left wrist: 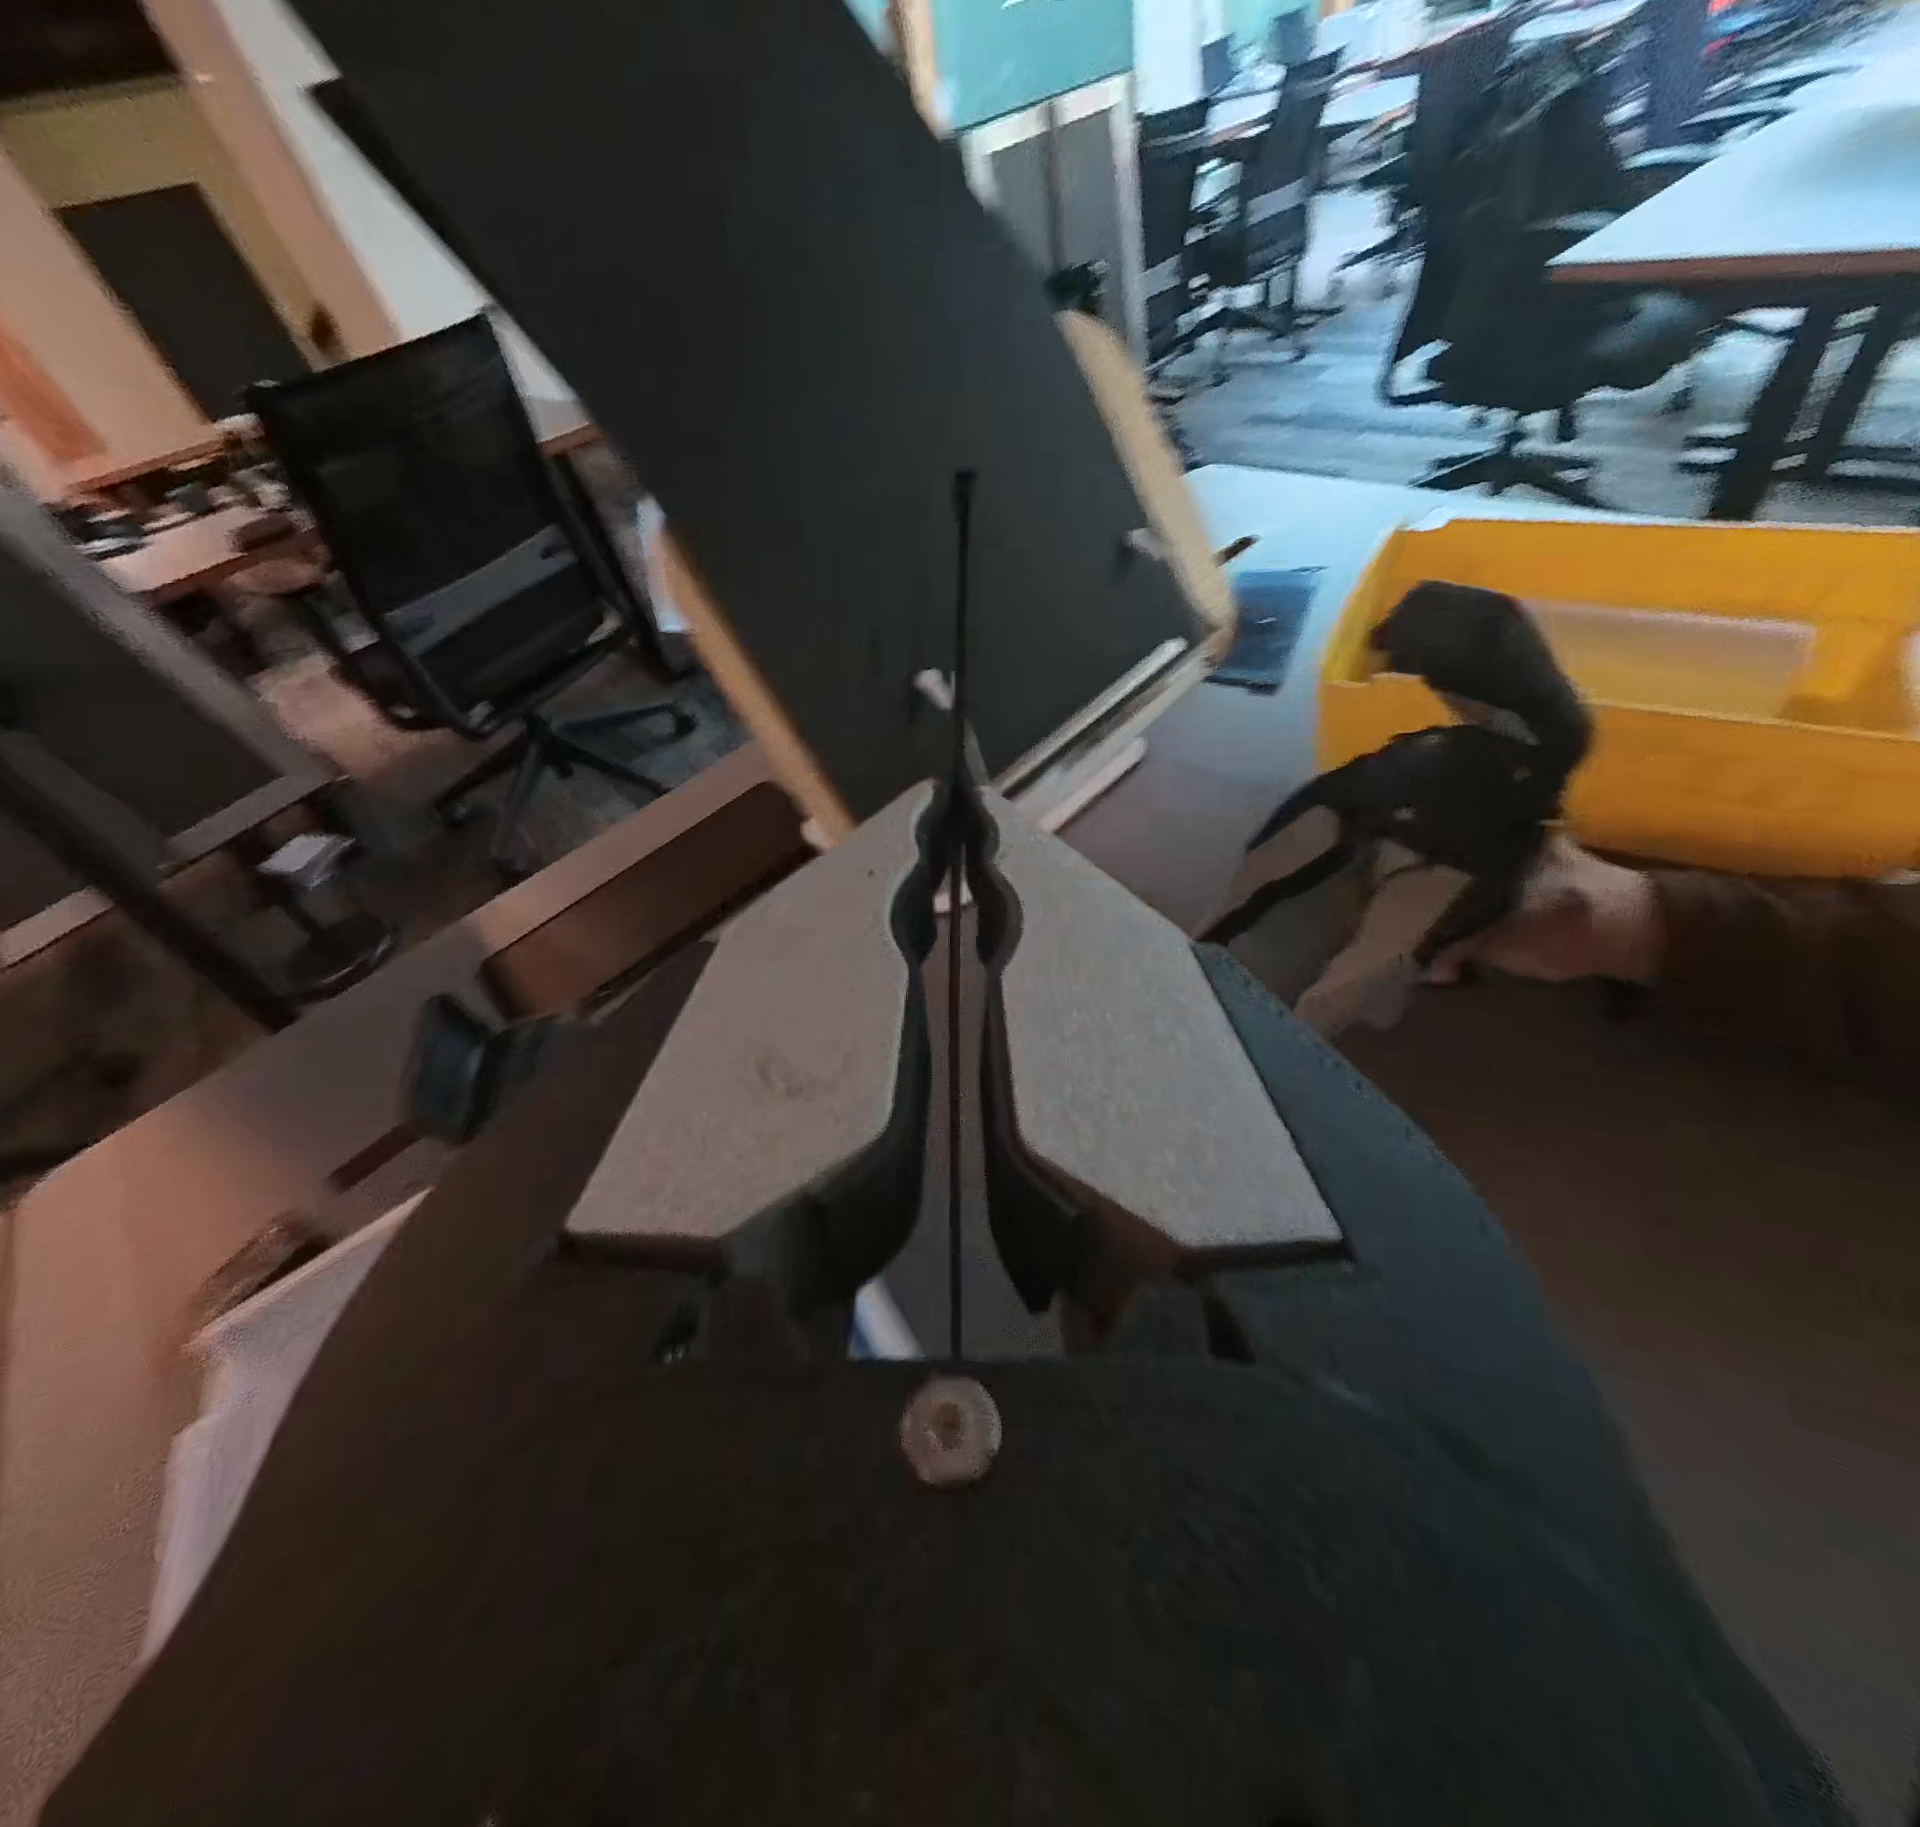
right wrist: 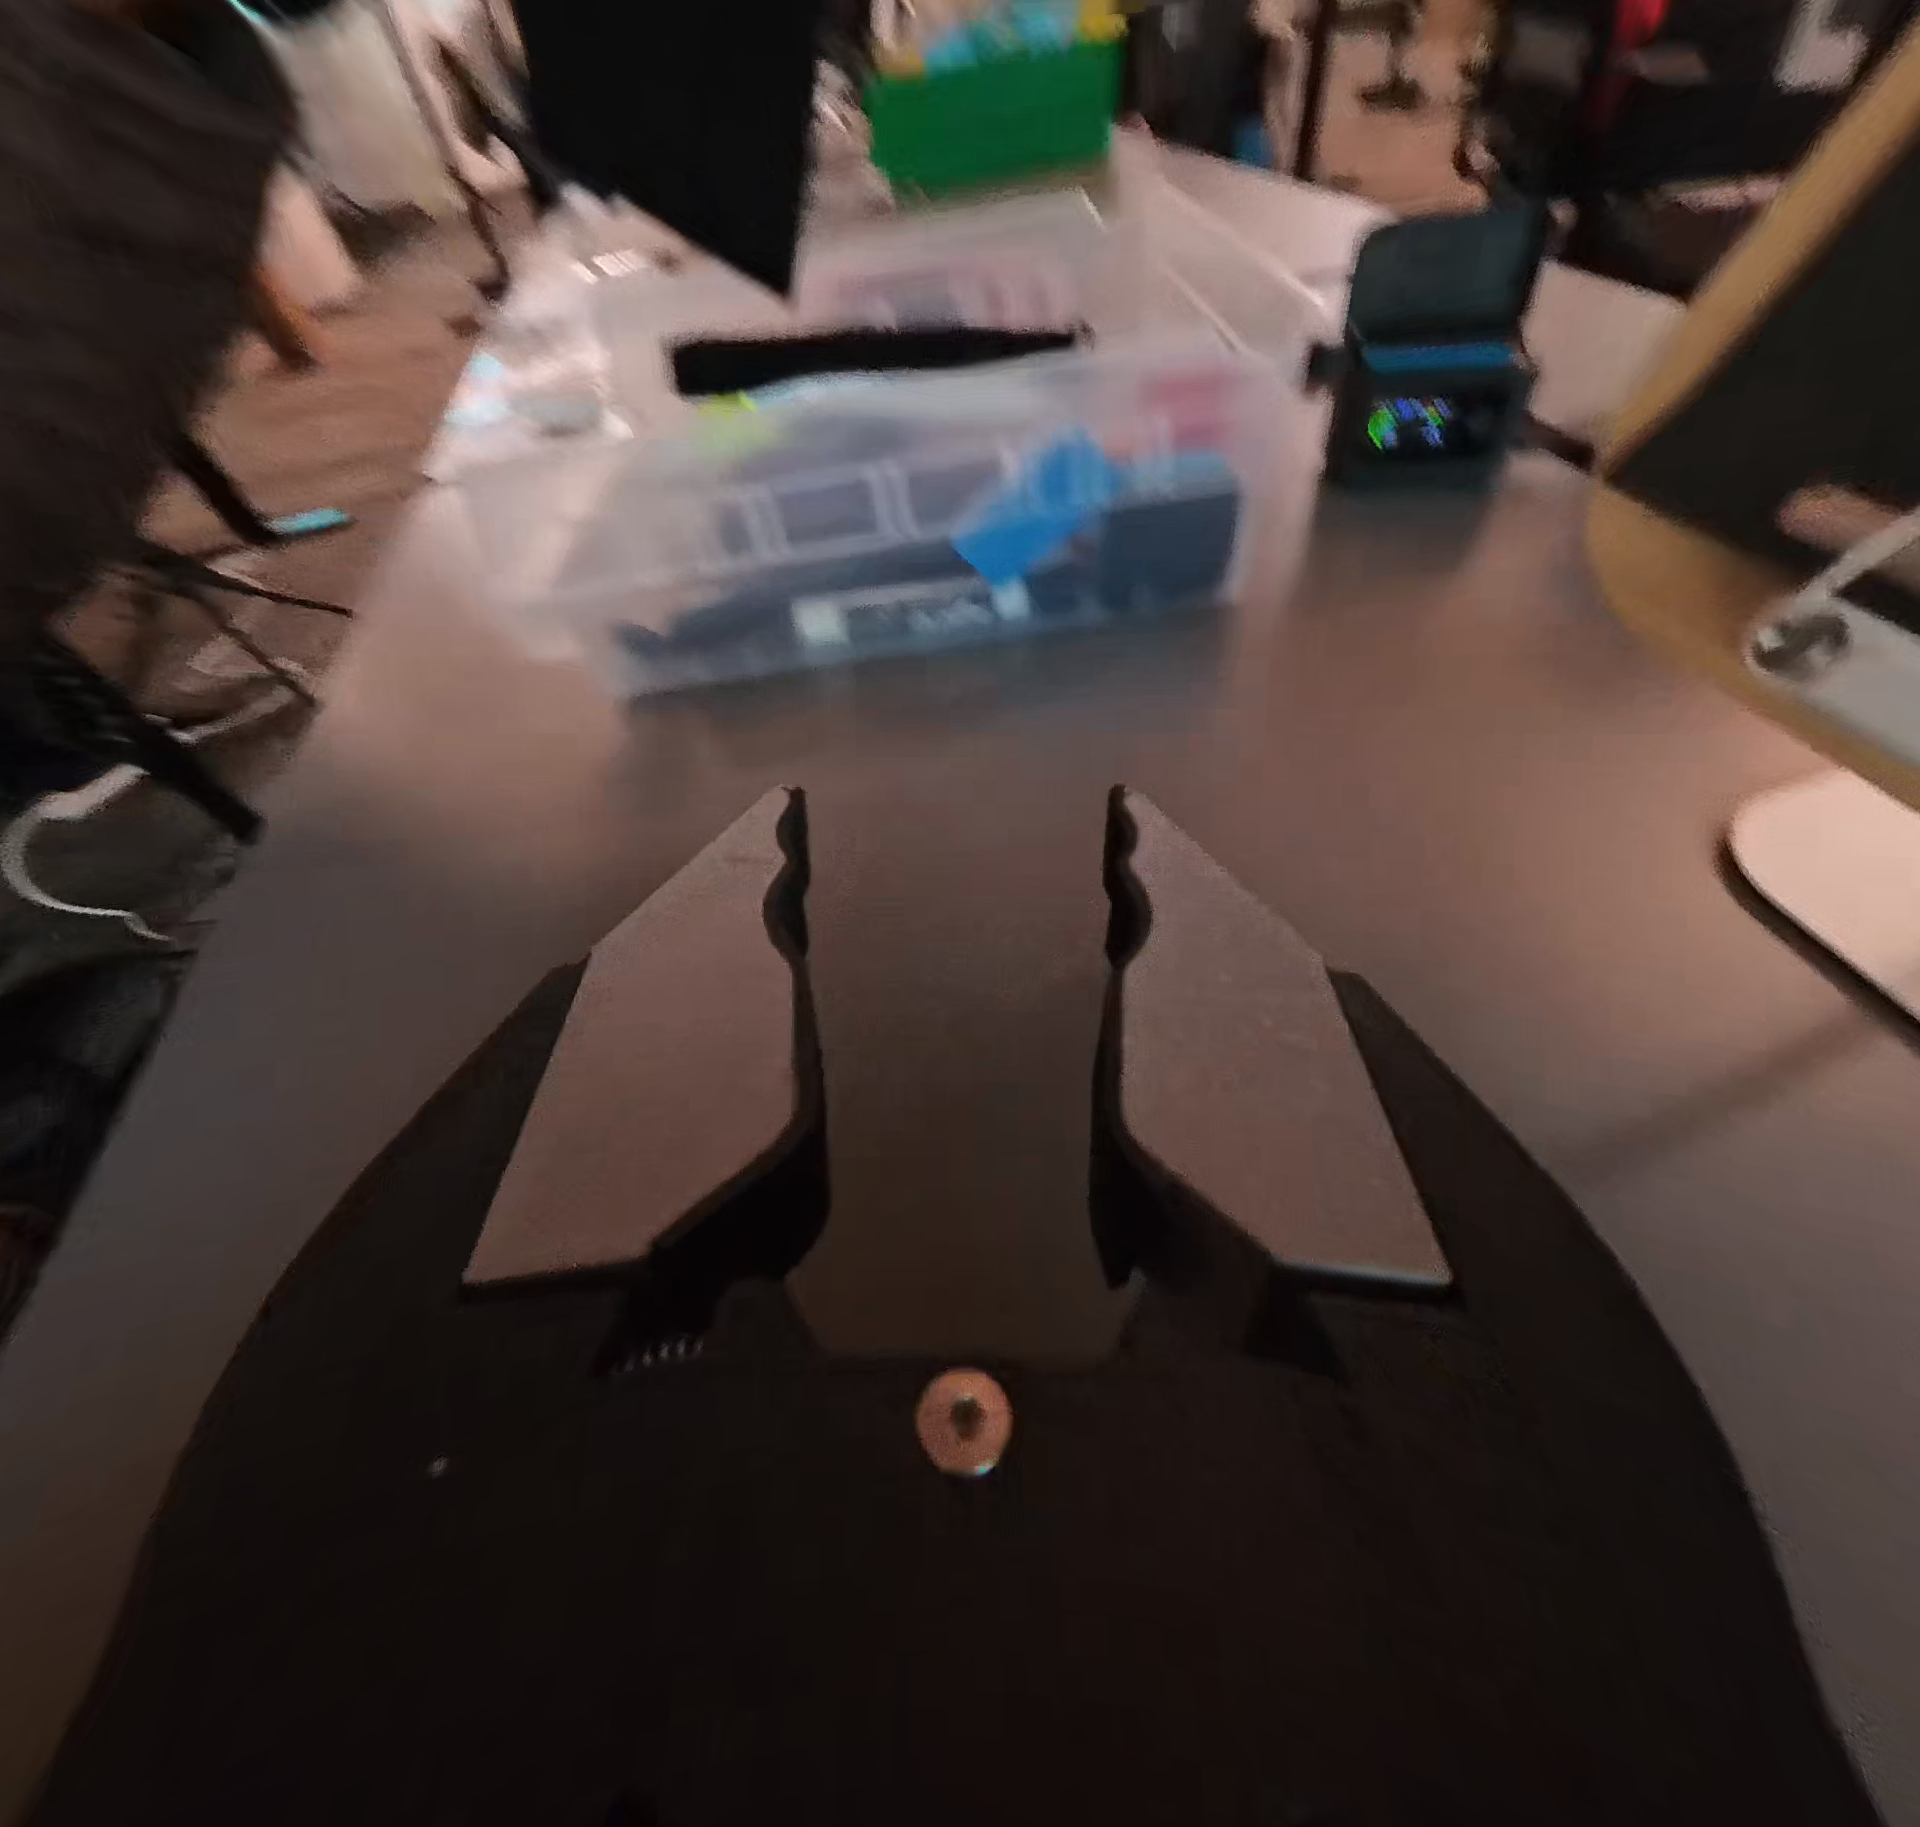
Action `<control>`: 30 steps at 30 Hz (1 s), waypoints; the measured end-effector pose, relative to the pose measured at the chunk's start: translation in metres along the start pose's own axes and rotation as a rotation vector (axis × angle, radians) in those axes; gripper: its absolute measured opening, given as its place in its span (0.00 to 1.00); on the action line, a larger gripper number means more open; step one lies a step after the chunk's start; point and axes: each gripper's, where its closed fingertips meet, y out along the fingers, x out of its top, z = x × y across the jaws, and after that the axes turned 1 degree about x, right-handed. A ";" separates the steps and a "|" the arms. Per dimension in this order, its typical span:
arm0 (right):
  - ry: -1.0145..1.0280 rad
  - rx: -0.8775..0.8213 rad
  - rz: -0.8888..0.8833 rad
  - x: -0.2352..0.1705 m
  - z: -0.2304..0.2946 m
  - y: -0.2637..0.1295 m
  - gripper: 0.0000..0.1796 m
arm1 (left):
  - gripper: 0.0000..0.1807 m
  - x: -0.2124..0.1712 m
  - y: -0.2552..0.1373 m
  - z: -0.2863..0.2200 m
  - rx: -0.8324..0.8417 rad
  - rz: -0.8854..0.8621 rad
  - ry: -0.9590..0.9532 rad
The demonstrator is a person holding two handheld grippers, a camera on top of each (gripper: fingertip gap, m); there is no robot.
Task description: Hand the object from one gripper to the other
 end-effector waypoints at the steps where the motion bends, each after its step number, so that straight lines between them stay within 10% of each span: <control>1: -0.006 0.040 -0.036 0.008 0.008 -0.003 0.31 | 0.00 0.001 0.002 -0.015 -0.064 -0.013 -0.024; 13: 0.095 0.365 -0.355 0.066 0.053 -0.044 0.29 | 0.00 -0.034 0.037 -0.122 -0.494 -0.052 -0.230; 16: 0.069 0.500 -0.347 0.065 0.074 -0.051 0.00 | 0.00 -0.042 0.045 -0.130 -0.518 -0.049 -0.252; 20: -0.050 0.269 -0.263 0.058 0.056 -0.038 0.00 | 0.00 -0.055 0.054 -0.112 -0.394 -0.007 -0.271; 30: -0.985 -0.768 0.056 0.055 -0.004 -0.041 0.00 | 0.46 -0.067 0.037 -0.111 -0.386 0.046 -0.507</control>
